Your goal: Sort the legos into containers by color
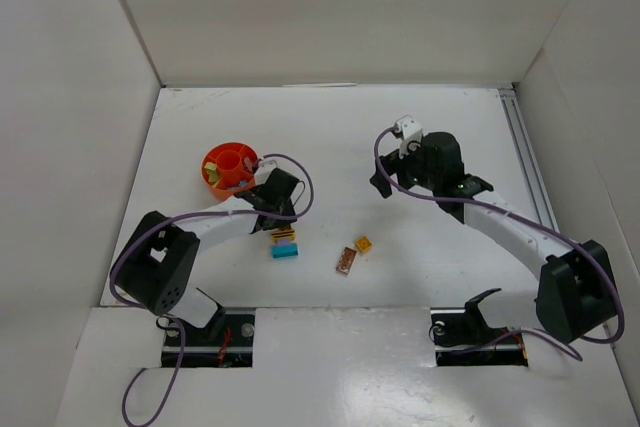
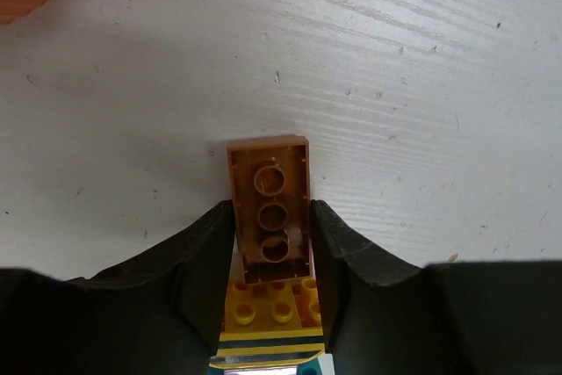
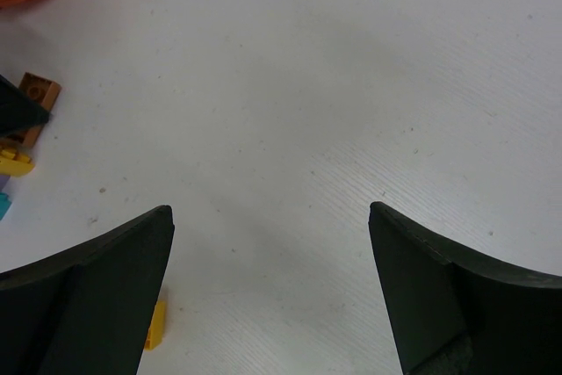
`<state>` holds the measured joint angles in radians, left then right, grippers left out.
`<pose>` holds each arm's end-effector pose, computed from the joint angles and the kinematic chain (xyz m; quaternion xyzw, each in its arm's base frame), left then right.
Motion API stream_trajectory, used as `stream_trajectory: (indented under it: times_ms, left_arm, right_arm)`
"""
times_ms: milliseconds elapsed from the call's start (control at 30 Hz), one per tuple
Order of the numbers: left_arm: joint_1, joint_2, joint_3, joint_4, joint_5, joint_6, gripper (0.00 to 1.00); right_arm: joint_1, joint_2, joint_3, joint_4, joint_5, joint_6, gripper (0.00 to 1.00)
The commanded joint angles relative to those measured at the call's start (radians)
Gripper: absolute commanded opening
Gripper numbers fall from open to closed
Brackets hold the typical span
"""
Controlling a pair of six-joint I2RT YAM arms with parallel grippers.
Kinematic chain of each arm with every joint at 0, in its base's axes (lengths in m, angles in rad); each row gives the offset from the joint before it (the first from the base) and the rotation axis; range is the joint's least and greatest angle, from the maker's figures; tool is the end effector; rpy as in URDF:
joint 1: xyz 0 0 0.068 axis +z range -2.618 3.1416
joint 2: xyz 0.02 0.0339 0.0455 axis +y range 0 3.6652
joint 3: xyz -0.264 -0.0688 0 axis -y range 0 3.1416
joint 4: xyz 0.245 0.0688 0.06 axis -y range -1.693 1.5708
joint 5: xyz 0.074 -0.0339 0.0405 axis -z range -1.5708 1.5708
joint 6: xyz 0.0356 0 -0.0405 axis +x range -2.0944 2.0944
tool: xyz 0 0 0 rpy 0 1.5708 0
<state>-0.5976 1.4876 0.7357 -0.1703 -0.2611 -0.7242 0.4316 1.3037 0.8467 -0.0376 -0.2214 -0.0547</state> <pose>0.2395 -0.1519 0.1667 -0.1008 0.9353 -0.0965 0.3252 0.2623 0.1294 0.2623 -0.2604 0.8147 0.1886 0.4826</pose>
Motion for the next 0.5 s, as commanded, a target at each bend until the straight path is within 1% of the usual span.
stream_trajectory:
  times_ms: [0, 33, 67, 200, 333, 367, 467]
  left_arm:
    - [0.015, 0.040, -0.019, -0.084, -0.010, -0.040, 0.34]
    - [0.015, 0.040, -0.019, -0.084, -0.010, -0.040, 0.31]
    - [0.015, 0.051, -0.019, -0.084, -0.010, -0.040, 0.29]
    - [0.015, 0.051, -0.001, -0.075, 0.002, -0.040, 0.16]
    - [-0.005, -0.038, 0.048, -0.095, -0.046, 0.011, 0.15]
    - [-0.028, -0.059, 0.065, -0.107, -0.094, 0.020, 0.15]
    - [-0.041, -0.147, 0.134, -0.126, -0.151, 0.045, 0.15]
  right_arm:
    - [-0.007, -0.041, -0.003, 0.038, -0.003, 0.009, 0.96]
    - [-0.007, -0.050, -0.003, 0.038, -0.003, 0.009, 0.96]
    - [-0.007, -0.050, -0.003, 0.038, -0.003, 0.009, 0.96]
    - [-0.007, -0.070, -0.003, 0.038, -0.003, 0.009, 0.96]
    - [-0.007, -0.089, -0.012, 0.038, -0.003, 0.009, 0.96]
    - [-0.007, -0.099, -0.021, 0.038, -0.003, 0.009, 0.96]
    - [-0.007, -0.130, -0.032, 0.038, 0.022, 0.009, 0.96]
